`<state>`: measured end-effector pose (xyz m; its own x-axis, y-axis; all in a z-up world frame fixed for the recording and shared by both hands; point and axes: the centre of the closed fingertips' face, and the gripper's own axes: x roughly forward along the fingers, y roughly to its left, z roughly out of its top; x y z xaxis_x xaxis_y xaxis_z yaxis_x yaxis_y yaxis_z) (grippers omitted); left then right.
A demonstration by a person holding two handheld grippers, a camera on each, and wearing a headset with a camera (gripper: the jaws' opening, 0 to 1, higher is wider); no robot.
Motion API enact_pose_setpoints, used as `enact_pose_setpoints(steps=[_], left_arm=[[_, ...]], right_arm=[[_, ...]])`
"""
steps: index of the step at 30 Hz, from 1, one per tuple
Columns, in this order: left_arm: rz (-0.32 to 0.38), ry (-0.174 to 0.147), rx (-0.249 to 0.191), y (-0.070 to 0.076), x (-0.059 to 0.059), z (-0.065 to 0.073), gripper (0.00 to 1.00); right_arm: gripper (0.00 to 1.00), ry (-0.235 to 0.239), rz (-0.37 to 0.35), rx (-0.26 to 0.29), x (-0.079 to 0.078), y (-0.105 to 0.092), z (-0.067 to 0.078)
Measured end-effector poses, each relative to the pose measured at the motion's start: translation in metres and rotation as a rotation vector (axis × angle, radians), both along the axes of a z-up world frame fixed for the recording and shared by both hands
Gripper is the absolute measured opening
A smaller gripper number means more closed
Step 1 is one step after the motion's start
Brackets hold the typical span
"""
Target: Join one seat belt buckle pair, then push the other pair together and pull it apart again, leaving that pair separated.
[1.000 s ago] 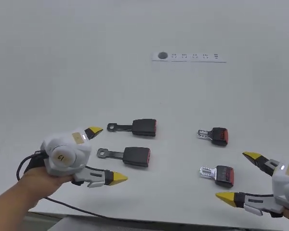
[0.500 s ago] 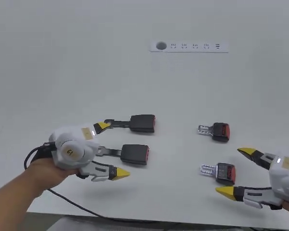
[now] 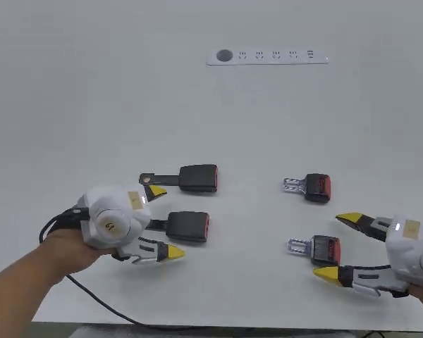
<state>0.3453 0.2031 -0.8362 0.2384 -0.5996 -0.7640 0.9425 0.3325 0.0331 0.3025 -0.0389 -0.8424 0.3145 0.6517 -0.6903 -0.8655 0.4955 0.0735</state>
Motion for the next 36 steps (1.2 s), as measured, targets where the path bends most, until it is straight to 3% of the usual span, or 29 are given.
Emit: enact_pose_setpoints(steps=[8, 16, 22, 26, 36], left_arm=[[-0.060, 0.005, 0.038, -0.002, 0.003, -0.012, 0.62], [-0.084, 0.049, 0.019, -0.005, 0.001, -0.014, 0.53], [-0.128, 0.048, 0.025, -0.007, -0.002, -0.013, 0.42], [-0.174, 0.046, 0.032, -0.009, -0.004, -0.013, 0.38], [-0.232, 0.047, 0.055, -0.009, -0.005, -0.013, 0.37]], right_arm=[[0.57, 0.038, 0.052, -0.012, -0.007, 0.004, -0.003], [0.40, 0.054, 0.094, -0.018, -0.009, 0.004, -0.005], [0.38, 0.033, 0.153, -0.040, -0.009, 0.003, -0.007], [0.38, 0.030, 0.162, -0.026, -0.010, 0.003, -0.007], [0.37, 0.021, 0.166, 0.006, -0.012, 0.007, -0.003]])
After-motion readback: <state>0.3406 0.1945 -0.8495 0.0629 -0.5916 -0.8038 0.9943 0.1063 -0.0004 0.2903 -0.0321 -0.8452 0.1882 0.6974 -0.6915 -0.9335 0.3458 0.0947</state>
